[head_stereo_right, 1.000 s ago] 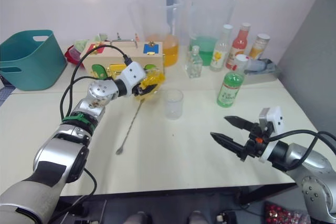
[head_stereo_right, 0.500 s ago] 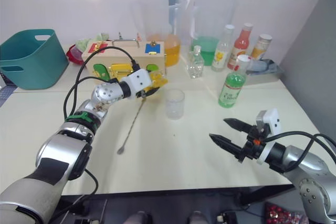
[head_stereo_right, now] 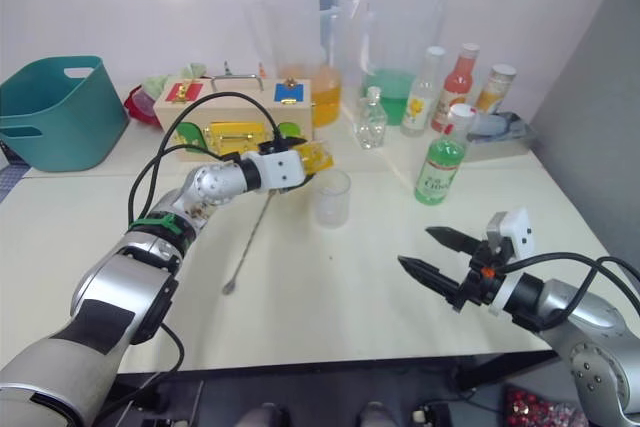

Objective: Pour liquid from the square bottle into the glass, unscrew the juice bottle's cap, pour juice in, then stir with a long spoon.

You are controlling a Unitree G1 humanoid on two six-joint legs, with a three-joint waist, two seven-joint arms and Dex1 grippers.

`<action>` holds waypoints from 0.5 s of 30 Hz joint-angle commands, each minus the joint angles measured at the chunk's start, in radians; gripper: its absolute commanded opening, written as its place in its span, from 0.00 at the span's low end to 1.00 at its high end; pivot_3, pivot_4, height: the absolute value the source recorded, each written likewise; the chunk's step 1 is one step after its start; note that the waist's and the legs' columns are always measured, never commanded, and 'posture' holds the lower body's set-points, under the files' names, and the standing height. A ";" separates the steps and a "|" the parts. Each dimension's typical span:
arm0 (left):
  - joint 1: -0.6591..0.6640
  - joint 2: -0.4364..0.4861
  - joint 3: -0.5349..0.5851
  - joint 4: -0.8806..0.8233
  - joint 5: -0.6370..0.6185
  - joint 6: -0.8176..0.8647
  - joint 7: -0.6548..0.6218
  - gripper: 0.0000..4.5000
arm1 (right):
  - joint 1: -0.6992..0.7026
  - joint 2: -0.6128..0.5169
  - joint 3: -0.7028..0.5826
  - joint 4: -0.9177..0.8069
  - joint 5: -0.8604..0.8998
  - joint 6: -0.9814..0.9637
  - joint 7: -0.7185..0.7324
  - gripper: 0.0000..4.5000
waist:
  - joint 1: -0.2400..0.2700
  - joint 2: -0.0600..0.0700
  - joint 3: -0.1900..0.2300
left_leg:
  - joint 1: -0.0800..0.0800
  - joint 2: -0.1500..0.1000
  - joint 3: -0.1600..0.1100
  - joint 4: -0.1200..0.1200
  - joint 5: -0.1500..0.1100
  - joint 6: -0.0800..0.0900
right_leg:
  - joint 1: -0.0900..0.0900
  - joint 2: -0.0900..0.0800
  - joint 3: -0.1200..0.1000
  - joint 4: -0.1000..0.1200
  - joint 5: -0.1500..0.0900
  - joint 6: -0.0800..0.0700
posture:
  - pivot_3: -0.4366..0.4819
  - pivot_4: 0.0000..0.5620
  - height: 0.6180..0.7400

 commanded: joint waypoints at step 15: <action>-0.151 0.020 -0.061 0.018 0.157 -0.016 0.377 0.62 | -0.060 -0.029 0.007 -0.031 0.008 -0.004 -0.012 1.00 | -0.001 0.000 0.000 | 0.000 -0.002 0.000 0.002 0.000 0.000 | -0.001 -0.001 0.000 0.005 0.000 0.000 | 0.48 0.27 1.00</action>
